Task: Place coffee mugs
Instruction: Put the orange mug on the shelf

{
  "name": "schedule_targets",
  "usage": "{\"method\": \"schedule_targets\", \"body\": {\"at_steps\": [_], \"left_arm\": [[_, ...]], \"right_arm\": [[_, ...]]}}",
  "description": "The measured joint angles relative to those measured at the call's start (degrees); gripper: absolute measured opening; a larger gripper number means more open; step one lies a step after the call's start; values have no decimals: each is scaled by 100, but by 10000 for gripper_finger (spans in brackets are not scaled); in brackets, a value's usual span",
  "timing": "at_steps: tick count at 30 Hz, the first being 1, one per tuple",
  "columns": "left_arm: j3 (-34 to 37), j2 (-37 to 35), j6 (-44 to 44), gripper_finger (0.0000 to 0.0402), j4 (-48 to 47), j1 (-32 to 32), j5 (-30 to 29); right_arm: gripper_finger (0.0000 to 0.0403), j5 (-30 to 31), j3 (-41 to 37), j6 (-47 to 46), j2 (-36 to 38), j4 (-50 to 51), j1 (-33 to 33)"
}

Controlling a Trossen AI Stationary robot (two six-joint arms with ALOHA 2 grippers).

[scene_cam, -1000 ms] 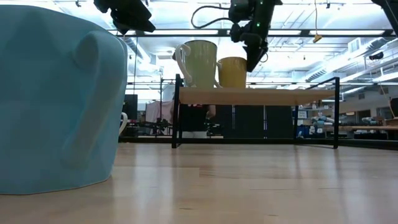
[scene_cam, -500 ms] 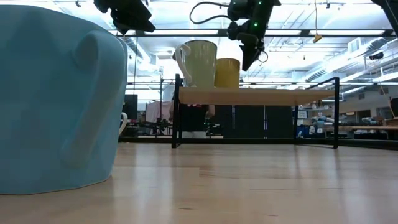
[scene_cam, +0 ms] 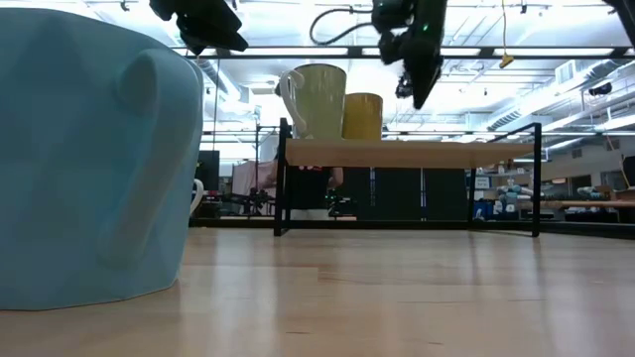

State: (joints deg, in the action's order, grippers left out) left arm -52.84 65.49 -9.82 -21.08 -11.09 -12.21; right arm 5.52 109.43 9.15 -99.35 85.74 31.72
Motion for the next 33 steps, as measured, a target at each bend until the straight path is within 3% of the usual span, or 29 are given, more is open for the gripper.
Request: {"method": "schedule_targets", "body": {"at_steps": [8, 12, 24, 33], "left_arm": [[-2, 0, 4, 192, 2, 0, 0], [-2, 0, 6, 192, 2, -2, 1], [-2, 0, 13, 192, 2, -2, 0], [-2, 0, 198, 192, 2, -2, 1]], "right_arm": [[95, -140, 4, -976, 822, 356, -746], [95, -260, 4, -1930, 1171, 367, -1419], [95, 69, -107, -4574, 1232, 421, -4733], [95, -93, -1650, -6335, 1253, 361, -6682]]}}
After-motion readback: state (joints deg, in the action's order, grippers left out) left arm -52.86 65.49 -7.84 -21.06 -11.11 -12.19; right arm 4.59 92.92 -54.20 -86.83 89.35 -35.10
